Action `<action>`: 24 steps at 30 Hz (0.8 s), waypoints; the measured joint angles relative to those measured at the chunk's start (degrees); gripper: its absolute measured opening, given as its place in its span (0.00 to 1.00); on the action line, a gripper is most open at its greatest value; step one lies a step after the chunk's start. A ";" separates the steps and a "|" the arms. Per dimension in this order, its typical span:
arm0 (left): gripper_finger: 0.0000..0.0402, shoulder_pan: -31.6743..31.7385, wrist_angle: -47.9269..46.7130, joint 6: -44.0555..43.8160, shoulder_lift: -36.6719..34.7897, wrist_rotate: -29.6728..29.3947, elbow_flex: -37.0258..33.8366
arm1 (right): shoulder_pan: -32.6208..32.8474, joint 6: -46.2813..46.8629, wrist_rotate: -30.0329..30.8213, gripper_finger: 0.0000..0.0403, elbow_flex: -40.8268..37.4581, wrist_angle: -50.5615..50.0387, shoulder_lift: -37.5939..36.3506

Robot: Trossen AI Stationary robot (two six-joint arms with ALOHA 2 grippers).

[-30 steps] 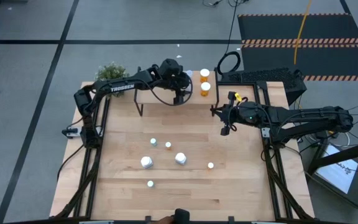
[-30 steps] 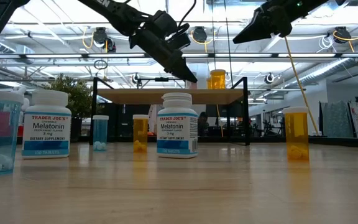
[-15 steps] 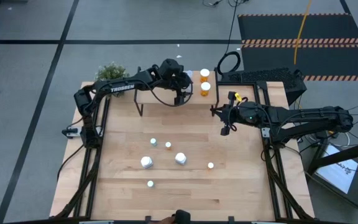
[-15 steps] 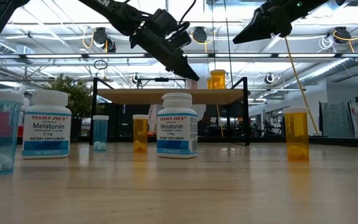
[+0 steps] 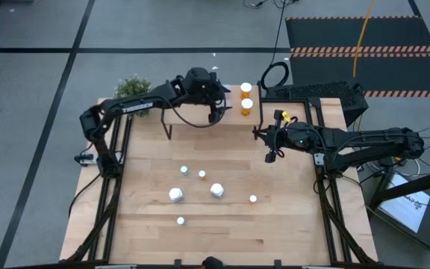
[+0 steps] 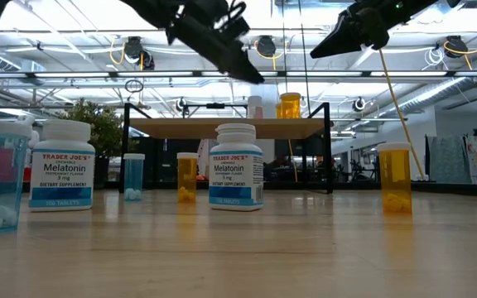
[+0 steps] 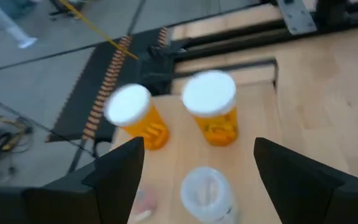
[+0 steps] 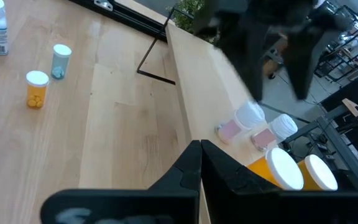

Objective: Pick and place medicine bottles onto shelf by color
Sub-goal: Put the bottom small orange pill bottle on the shelf

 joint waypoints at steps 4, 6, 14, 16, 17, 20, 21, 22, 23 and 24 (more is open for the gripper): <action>0.73 -1.64 -0.79 -3.75 -4.71 -4.99 0.00 | 0.00 0.20 0.00 0.00 0.00 0.02 0.00; 0.71 -2.78 -2.31 -6.17 -7.43 -6.95 0.02 | 0.02 0.66 -0.02 0.00 0.00 0.02 0.00; 0.60 -10.53 -7.57 -10.91 -18.02 -11.33 -4.63 | 0.07 4.13 -0.09 0.00 0.00 -0.40 0.00; 0.57 -12.98 -7.04 -11.47 -21.04 -12.95 -8.60 | 0.17 5.86 -0.12 0.00 0.02 -0.36 0.00; 0.56 -14.17 -6.36 -12.06 -22.56 -14.00 -10.76 | 0.17 6.78 -0.22 0.00 0.02 -0.42 0.00; 0.54 -18.04 -3.89 -13.85 -27.59 -17.87 -17.32 | 0.17 10.69 -0.47 0.00 0.02 -0.40 0.00; 0.53 -19.35 -2.59 -14.31 -29.27 -19.33 -19.37 | 0.17 12.12 -0.75 0.00 0.02 -0.41 0.00; 0.53 -20.64 -1.48 -14.67 -30.89 -20.84 -21.58 | 0.16 13.71 -1.74 0.00 0.02 -0.38 0.00; 0.52 -22.04 -0.76 -15.03 -32.30 -22.28 -23.46 | 0.17 15.51 -2.54 0.00 0.02 -0.39 0.00; 0.52 -23.22 0.60 -15.09 -33.67 -23.42 -25.22 | 0.17 17.46 -3.71 0.00 0.02 -0.39 0.00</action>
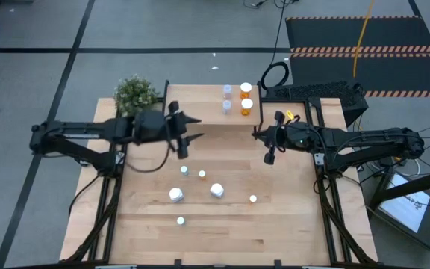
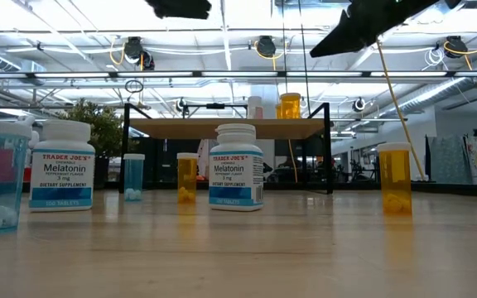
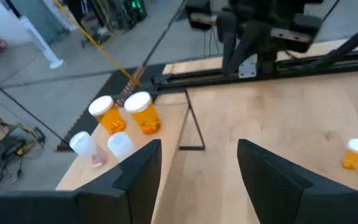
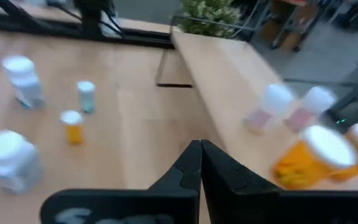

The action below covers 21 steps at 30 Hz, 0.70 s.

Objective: Pick and place medicine bottles onto shelf by color
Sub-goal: Put the bottom small orange pill bottle on the shelf

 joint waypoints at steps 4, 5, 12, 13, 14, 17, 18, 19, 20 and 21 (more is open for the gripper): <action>0.52 -3.98 1.91 0.08 -4.78 -3.41 -4.77 | 0.60 8.11 -3.85 0.00 0.02 0.05 0.51; 0.52 -4.73 2.06 0.26 -5.61 -4.09 -5.22 | 1.14 9.47 -3.84 0.00 0.02 -0.13 0.87; 0.52 -9.04 -3.53 -2.59 -10.16 -5.61 -5.70 | 8.94 17.60 -3.85 0.07 -1.21 -0.10 6.34; 0.52 -9.58 -4.14 -2.85 -10.26 -5.60 -5.71 | 10.24 19.02 -3.85 0.09 -1.66 0.00 7.11; 0.52 -10.03 -4.54 -2.92 -10.27 -5.59 -5.68 | 11.66 20.51 -3.85 0.11 -2.30 -0.05 7.72; 0.52 -10.97 -6.09 -2.94 -10.13 -5.59 -5.68 | 15.53 24.18 -3.87 0.17 -3.52 0.08 9.25; 0.52 -11.16 -6.13 -2.96 -10.01 -5.59 -5.68 | 16.80 24.96 -3.85 0.19 -3.98 -0.01 9.58; 0.52 -11.27 -6.02 -3.05 -9.79 -5.63 -5.68 | 18.01 25.73 -3.84 0.21 -4.27 -0.16 10.00; 0.52 -11.27 -5.93 -3.25 -9.67 -5.61 -5.68 | 19.14 26.31 -3.85 0.23 -4.48 0.01 10.42; 0.52 -11.27 -6.08 -3.45 -9.59 -5.56 -5.68 | 20.36 26.98 -3.85 0.25 -4.69 0.04 10.76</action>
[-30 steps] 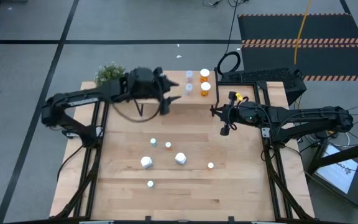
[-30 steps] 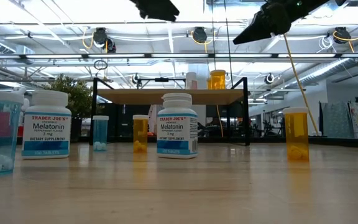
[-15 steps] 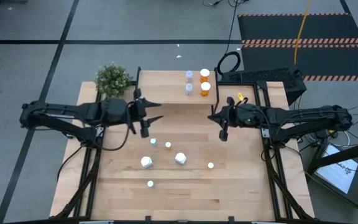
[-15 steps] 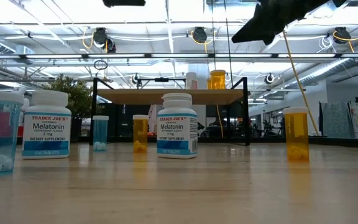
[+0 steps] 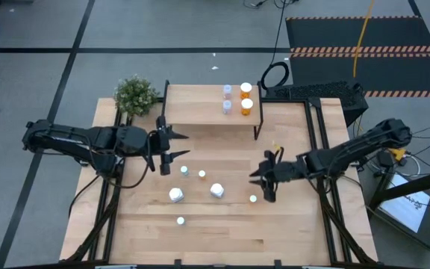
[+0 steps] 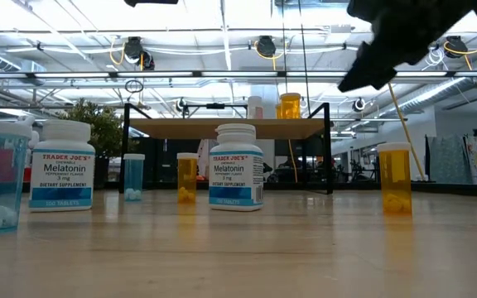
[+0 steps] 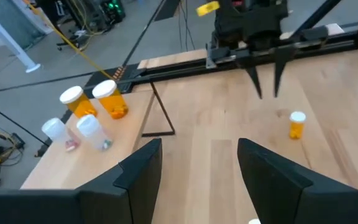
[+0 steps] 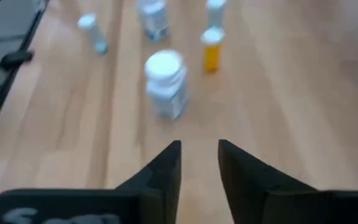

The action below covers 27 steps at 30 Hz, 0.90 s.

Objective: Pick and place medicine bottles onto shelf by color
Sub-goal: Put the bottom small orange pill bottle on the shelf

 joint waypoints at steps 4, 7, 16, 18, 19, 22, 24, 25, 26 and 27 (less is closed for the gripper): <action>0.52 0.00 0.11 -1.88 -0.04 -0.01 0.00 | 3.87 1.68 0.06 0.32 -0.31 0.10 0.49; 0.52 -0.05 -0.08 -3.92 -0.02 0.03 0.00 | 6.38 1.92 0.13 0.35 -0.33 0.21 0.90; 0.52 -1.73 -0.36 -5.36 1.47 0.03 -0.01 | 14.76 6.92 5.83 0.37 -0.38 0.34 1.84; 0.52 -1.75 0.55 -5.33 2.14 0.05 0.11 | 16.46 8.72 10.41 0.37 -0.42 0.25 1.47; 0.52 -1.75 0.00 -5.31 2.30 0.11 0.02 | 17.17 9.27 13.03 0.37 -0.41 0.84 1.39; 0.52 -1.75 0.60 -5.57 2.98 0.04 0.07 | 19.22 9.42 17.01 0.37 -0.40 0.39 1.42; 0.52 -1.87 0.25 -5.81 3.34 0.12 0.07 | 20.64 9.77 17.94 0.37 -0.40 -0.04 1.42; 0.52 -2.09 -0.22 -5.95 3.48 0.17 -0.07 | 21.36 10.23 18.09 0.37 -0.40 -0.50 1.40; 0.52 -2.25 0.07 -6.09 3.82 0.18 -0.07 | 22.17 10.73 18.11 0.37 -0.40 -0.99 1.40; 0.52 -2.39 0.75 -6.10 4.12 0.18 0.01 | 22.97 11.07 18.10 0.37 -0.40 -1.33 1.43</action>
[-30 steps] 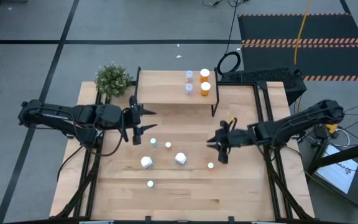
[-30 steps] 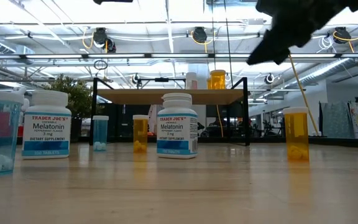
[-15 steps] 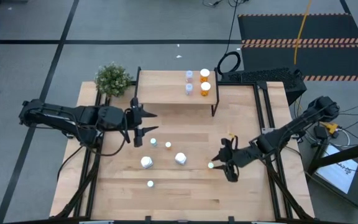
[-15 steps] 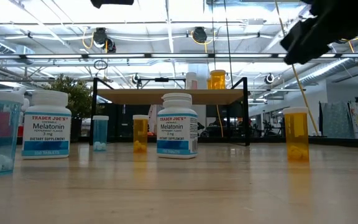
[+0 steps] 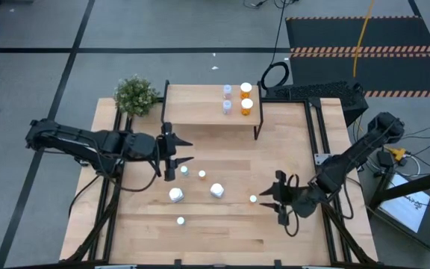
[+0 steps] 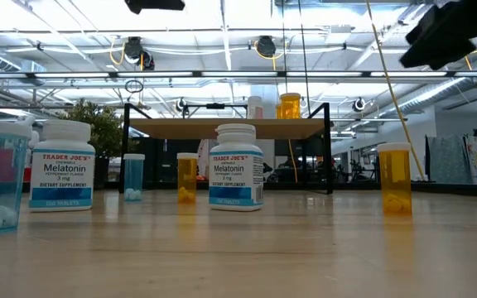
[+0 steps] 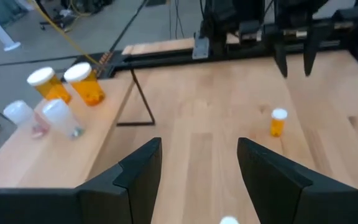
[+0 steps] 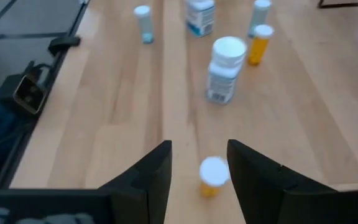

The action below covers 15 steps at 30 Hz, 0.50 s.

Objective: Pick and place medicine bottles onto shelf by color
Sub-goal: Put the bottom small orange pill bottle on the shelf

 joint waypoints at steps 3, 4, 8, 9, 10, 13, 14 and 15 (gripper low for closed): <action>0.52 -0.30 -0.29 0.17 0.57 0.06 0.01 | 2.32 1.30 0.27 0.37 0.00 -0.96 -0.03; 0.52 -0.38 0.21 0.16 0.86 0.05 0.01 | 2.90 2.00 0.29 0.37 0.00 -1.87 -0.03; 0.52 -0.42 1.14 0.20 1.09 0.07 0.01 | 4.37 5.99 0.81 0.37 0.00 -6.31 -0.01; 0.52 -0.42 1.55 0.18 1.05 0.07 0.01 | 4.72 7.07 1.48 0.37 -0.01 -7.66 -0.01; 0.52 -0.42 1.75 0.19 1.04 0.05 0.01 | 4.95 8.01 1.74 0.37 -0.24 -8.27 -0.01; 0.52 -0.42 1.92 0.20 1.06 0.07 0.01 | 5.08 8.84 1.97 0.37 -2.79 -6.58 -0.01; 0.52 -0.42 1.98 0.18 1.06 0.07 0.01 | 5.08 8.84 2.43 0.37 -4.05 -5.11 0.01; 0.52 -0.40 1.98 0.16 1.04 0.07 0.01 | 4.89 8.86 3.13 0.37 -5.44 -3.12 0.01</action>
